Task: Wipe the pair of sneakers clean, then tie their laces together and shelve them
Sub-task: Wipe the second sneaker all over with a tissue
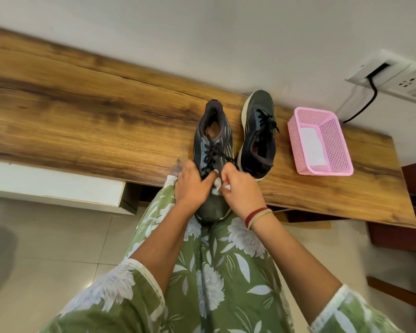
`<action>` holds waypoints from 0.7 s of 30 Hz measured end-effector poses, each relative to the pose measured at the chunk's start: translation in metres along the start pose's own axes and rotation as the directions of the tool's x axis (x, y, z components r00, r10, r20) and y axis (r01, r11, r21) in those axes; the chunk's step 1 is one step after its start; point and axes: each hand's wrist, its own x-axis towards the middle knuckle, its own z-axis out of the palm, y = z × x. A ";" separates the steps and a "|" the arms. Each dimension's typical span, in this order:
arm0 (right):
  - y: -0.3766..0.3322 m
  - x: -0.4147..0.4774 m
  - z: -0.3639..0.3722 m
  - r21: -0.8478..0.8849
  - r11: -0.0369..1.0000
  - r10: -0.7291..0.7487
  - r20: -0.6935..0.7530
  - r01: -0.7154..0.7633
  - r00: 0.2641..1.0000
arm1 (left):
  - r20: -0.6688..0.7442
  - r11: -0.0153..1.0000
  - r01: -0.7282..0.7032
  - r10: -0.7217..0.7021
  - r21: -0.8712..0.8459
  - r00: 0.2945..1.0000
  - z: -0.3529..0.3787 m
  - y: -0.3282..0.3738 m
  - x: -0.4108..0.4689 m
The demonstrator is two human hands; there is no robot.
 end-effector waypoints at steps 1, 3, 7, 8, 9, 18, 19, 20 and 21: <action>0.004 0.002 -0.002 -0.035 0.999 0.028 -0.050 -0.030 0.998 | -0.003 1.000 0.002 -0.002 -0.004 1.000 0.001 0.000 0.000; 0.006 0.004 -0.002 0.030 0.993 0.116 -0.144 -0.113 0.983 | -0.002 1.000 0.004 -0.004 -0.021 1.000 0.001 0.000 0.000; 0.007 -0.011 -0.013 0.524 0.821 0.374 -0.198 -0.225 0.906 | 0.005 0.999 0.009 -0.009 -0.047 1.000 0.000 -0.003 0.002; 0.011 -0.013 -0.018 0.564 0.798 0.408 -0.243 -0.214 0.880 | 0.005 0.999 0.009 -0.009 -0.048 1.000 -0.001 -0.003 0.003; 0.014 -0.014 -0.023 0.549 0.810 0.409 -0.274 -0.207 0.871 | 0.007 0.999 0.010 -0.009 -0.049 1.000 -0.002 -0.003 0.004; 0.004 -0.021 0.008 0.026 0.990 0.144 -0.142 -0.141 0.979 | -0.006 1.000 -0.009 0.009 -0.011 1.000 0.002 -0.002 0.002; 0.001 -0.027 0.009 -0.011 0.991 0.127 -0.132 -0.130 0.983 | -0.008 1.000 -0.009 0.009 -0.003 1.000 0.002 -0.002 0.002; -0.005 -0.035 0.011 -0.034 0.993 0.111 -0.114 -0.116 0.987 | -0.007 1.000 -0.011 0.011 0.004 1.000 0.002 -0.002 0.001; -0.013 -0.044 0.012 -0.039 0.995 0.088 -0.094 -0.092 0.992 | -0.005 1.000 -0.011 0.011 0.004 1.000 0.001 -0.002 0.001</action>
